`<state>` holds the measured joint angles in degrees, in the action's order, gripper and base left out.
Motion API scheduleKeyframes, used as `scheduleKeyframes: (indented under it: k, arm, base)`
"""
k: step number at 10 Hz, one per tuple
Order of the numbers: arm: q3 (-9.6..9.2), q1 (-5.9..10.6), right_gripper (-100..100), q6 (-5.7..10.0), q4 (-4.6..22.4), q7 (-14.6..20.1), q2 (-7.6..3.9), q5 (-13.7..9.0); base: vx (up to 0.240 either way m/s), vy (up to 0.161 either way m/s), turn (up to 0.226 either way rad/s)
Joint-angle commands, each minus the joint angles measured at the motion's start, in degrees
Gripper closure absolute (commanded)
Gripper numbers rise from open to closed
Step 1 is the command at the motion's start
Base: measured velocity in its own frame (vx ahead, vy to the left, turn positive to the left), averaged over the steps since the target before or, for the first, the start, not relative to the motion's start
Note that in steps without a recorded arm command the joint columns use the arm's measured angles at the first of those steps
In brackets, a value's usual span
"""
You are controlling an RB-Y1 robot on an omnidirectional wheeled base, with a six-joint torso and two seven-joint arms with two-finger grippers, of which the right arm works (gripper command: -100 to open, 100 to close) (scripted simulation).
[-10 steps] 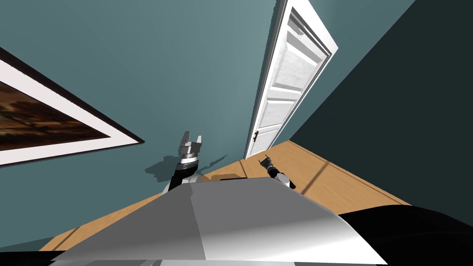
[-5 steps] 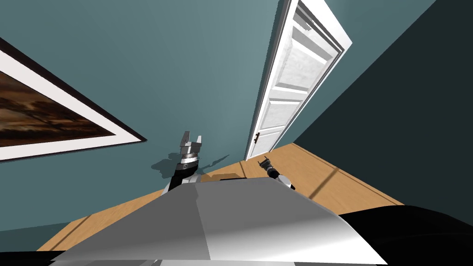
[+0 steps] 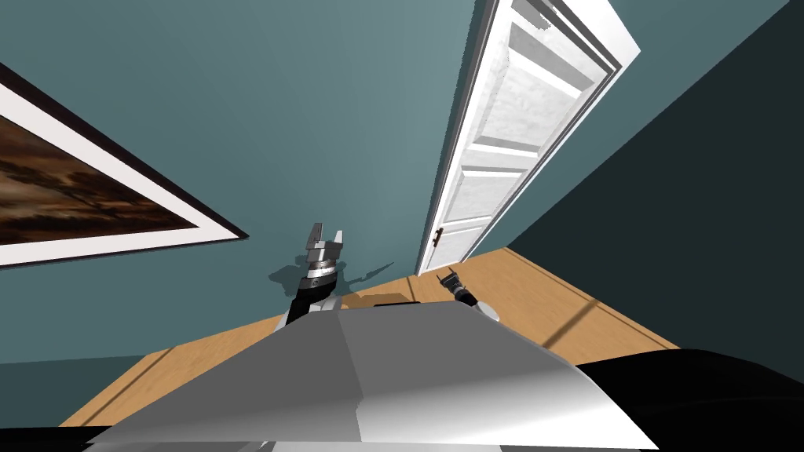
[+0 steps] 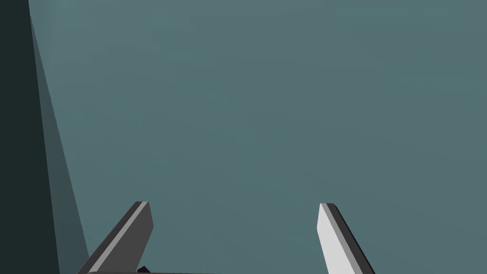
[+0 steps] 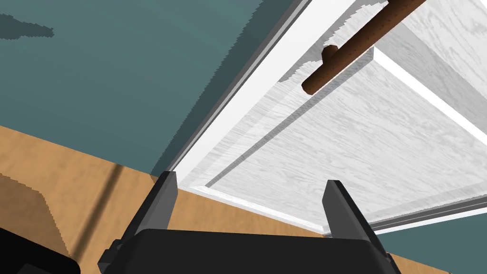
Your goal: Pull the door open
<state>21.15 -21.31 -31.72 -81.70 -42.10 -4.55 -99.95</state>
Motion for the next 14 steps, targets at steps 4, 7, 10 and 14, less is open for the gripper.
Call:
scheduleKeyframes:
  k: [4, 7, 10, 14]
  arm:
    - [1.75, 0.46, -100, -5.13, 3.95, -2.77, 0.79, -7.83]
    - [2.81, 0.77, -100, -8.14, 6.34, -4.38, 1.38, -12.39]
    - [3.85, 1.06, -100, -11.08, 8.67, -5.95, 1.98, -16.85]
    - [5.06, 1.41, -100, -14.54, 11.40, -7.79, 2.89, -22.08]
  base:
    - [0.054, -0.094, 0.108]
    - [0.044, -0.091, 0.097]
    - [0.050, -0.103, 0.100]
    - [0.042, -0.081, 0.085]
